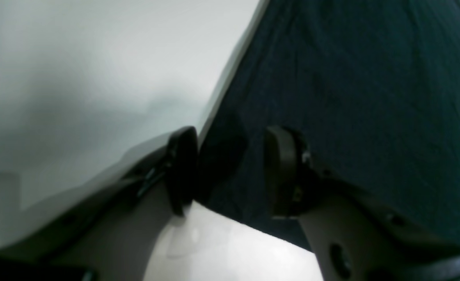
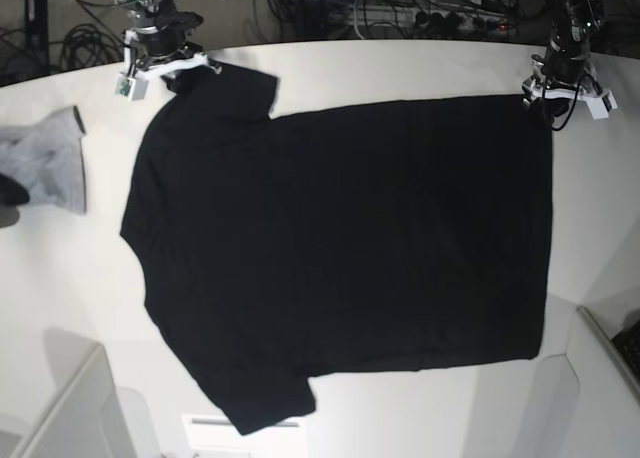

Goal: Fold the T-shirt properly
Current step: 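Pull the gripped shoulder edges apart to straighten the shirt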

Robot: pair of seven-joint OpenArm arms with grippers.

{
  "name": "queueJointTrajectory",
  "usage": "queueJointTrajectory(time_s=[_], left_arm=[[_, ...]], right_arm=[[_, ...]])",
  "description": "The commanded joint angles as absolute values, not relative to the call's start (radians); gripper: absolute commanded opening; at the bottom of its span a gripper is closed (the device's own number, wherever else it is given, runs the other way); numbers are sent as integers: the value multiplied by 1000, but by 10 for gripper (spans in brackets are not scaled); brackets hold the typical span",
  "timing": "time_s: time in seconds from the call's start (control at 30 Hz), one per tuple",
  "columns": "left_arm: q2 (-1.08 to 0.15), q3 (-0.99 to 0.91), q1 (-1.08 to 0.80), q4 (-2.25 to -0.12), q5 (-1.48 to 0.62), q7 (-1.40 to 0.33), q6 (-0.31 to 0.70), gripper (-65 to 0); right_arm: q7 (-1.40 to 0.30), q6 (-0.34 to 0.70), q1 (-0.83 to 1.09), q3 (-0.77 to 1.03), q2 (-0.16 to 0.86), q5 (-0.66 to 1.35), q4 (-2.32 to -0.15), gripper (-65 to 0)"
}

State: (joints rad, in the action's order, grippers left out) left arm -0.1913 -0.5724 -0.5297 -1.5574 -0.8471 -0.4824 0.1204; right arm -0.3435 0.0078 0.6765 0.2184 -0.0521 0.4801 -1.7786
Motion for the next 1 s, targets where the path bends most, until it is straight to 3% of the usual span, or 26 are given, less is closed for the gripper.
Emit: queueJointTrajectory(time_s=[0.0,0.07,0.2,0.8,0.97], left_arm=[[-193,-567,-541,-1555,-842,-539,108,-380],[-194,-567,-541,-1555,-842,-539,108,-408],[-197,-567,-541,-1555,-840,-539,108,-650],[-231,-667,-550,-1564,-748,-538,110,-650],[-231,-699,-550,-1561,-745,-538,110,-650]], right_arm=[[-406,-4,693,216,-51,472,-1771,-650],[-406,-4,691,216,-51,472,-1771,-650],[-406,-4,691,216,-51,472,-1773,-650],[-406,-2,723,209,-51,470,-1824,-650],[-406,28,746,111,-27,470,-1867,-650]])
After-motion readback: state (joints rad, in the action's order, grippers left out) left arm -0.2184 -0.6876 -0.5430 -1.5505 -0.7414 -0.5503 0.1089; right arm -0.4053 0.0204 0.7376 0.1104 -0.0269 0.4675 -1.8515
